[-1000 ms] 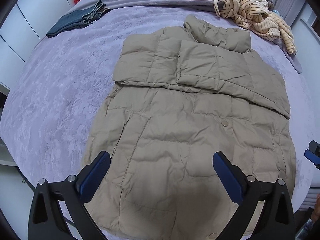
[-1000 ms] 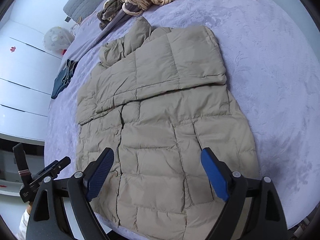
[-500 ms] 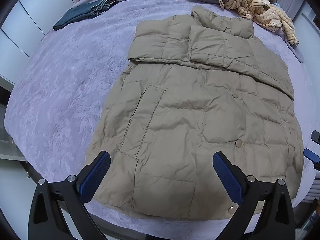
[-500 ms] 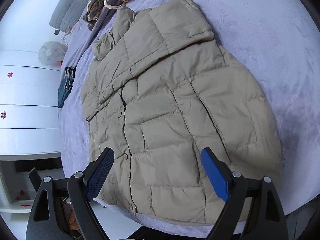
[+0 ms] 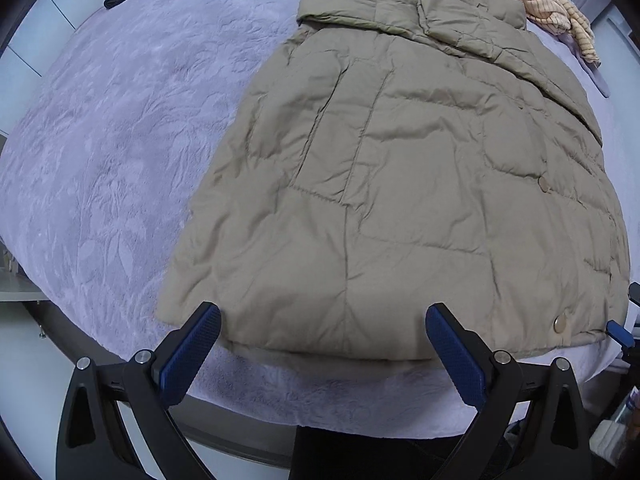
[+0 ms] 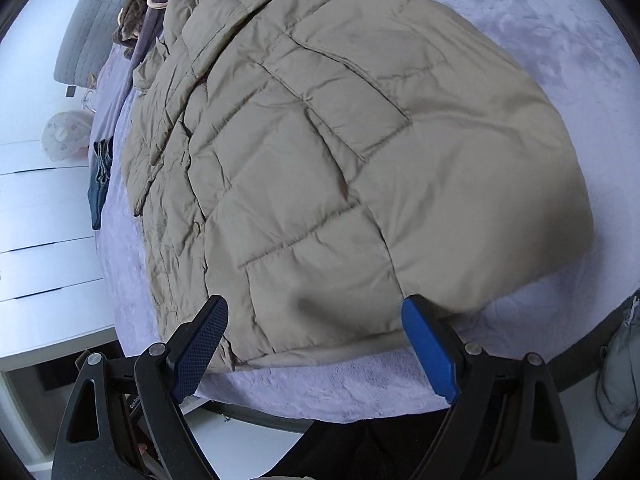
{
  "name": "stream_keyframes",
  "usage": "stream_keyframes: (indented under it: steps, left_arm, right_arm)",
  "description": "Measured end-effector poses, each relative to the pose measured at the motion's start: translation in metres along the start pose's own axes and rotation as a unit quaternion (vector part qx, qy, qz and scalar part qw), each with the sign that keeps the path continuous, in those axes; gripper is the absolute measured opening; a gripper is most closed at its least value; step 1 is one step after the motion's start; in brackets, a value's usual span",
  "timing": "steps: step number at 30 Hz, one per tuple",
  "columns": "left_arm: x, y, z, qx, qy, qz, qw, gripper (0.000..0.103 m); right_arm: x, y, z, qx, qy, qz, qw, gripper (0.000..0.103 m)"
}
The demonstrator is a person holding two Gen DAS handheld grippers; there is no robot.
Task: Fold large clothes
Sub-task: 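Release the jacket and pull both tools back from the hem, then grasp the beige jacket's hem with both tools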
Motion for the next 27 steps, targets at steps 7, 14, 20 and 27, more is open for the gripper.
stream_keyframes:
  steps: [7, 14, 20, 27]
  left_arm:
    - [0.024, 0.024, 0.004, 0.079, 0.029, -0.054, 0.9950, 0.103]
    - [0.041, 0.036, 0.021, 0.166, 0.060, -0.111, 0.9779, 0.096]
    - [0.032, 0.030, 0.031, 0.189, 0.059, -0.136, 0.9708, 0.091]
    - [0.006, 0.014, 0.027, 0.193, 0.038, -0.105, 0.9748, 0.041]
  right_arm:
    - [0.014, -0.025, -0.009, -0.010, -0.012, 0.045, 0.999, 0.091]
    - [0.023, -0.044, -0.007, -0.040, -0.011, 0.101, 0.994, 0.091]
    - [0.025, -0.055, -0.003, -0.072, -0.015, 0.145, 0.987, 0.091]
    - [0.010, -0.054, 0.002, -0.135, -0.036, 0.195, 0.971, 0.091]
Point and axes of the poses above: each gripper's, at about its wrist camera, not at the fingertips, and z roughly the way its jaws point, y to its left, x to its underside, the point moved 9 cm from there along z, roughly the way its jaws point, and after that the axes turned 2 degrees about x, right-handed, at the moved point
